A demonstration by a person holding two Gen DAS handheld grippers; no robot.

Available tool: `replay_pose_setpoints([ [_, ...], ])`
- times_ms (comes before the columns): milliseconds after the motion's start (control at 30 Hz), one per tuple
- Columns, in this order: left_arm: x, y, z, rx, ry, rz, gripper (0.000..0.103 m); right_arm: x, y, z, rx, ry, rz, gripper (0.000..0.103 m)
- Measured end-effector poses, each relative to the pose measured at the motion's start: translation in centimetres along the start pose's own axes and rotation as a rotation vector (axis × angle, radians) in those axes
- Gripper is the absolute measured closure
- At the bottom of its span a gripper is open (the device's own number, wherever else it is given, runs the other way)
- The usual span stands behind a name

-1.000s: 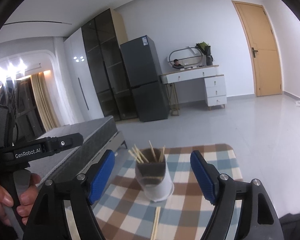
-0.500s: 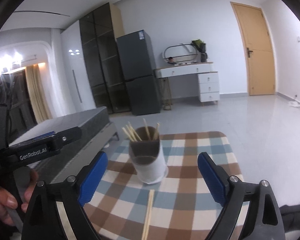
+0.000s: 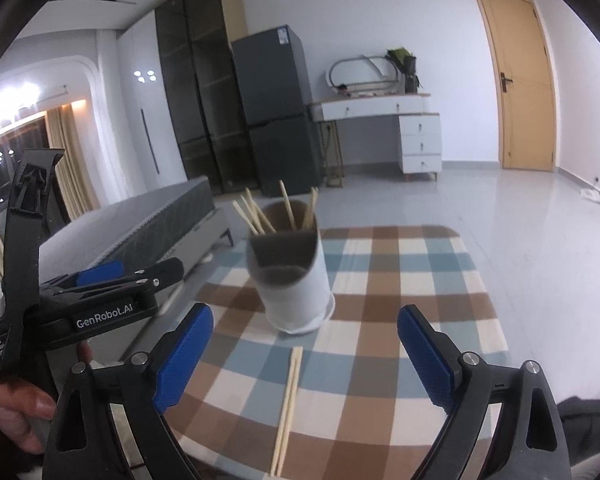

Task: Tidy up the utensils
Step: 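Lower both open grippers toward the last bamboo sticks beside the holder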

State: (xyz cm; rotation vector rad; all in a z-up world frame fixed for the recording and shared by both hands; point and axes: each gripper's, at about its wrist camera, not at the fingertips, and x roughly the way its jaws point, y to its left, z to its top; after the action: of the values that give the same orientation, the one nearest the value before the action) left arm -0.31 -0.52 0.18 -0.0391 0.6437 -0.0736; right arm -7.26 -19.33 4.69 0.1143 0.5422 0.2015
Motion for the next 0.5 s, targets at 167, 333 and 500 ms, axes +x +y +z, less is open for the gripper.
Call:
replay_pose_setpoints([
  [167,2.9,1.2,-1.5,-0.040,0.069,0.002,0.013,2.1,-1.1,-0.6,0.045,0.054,-0.045,0.007],
  [333,5.5,2.4,-2.6,-0.093,0.178,0.021,0.013,4.9,-2.2,-1.0,0.101,0.133,-0.045,0.007],
  [500,7.7,2.9,-3.0,-0.119,0.276,0.035,0.013,7.8,-2.3,-1.6,0.095,0.229,-0.059,0.007],
])
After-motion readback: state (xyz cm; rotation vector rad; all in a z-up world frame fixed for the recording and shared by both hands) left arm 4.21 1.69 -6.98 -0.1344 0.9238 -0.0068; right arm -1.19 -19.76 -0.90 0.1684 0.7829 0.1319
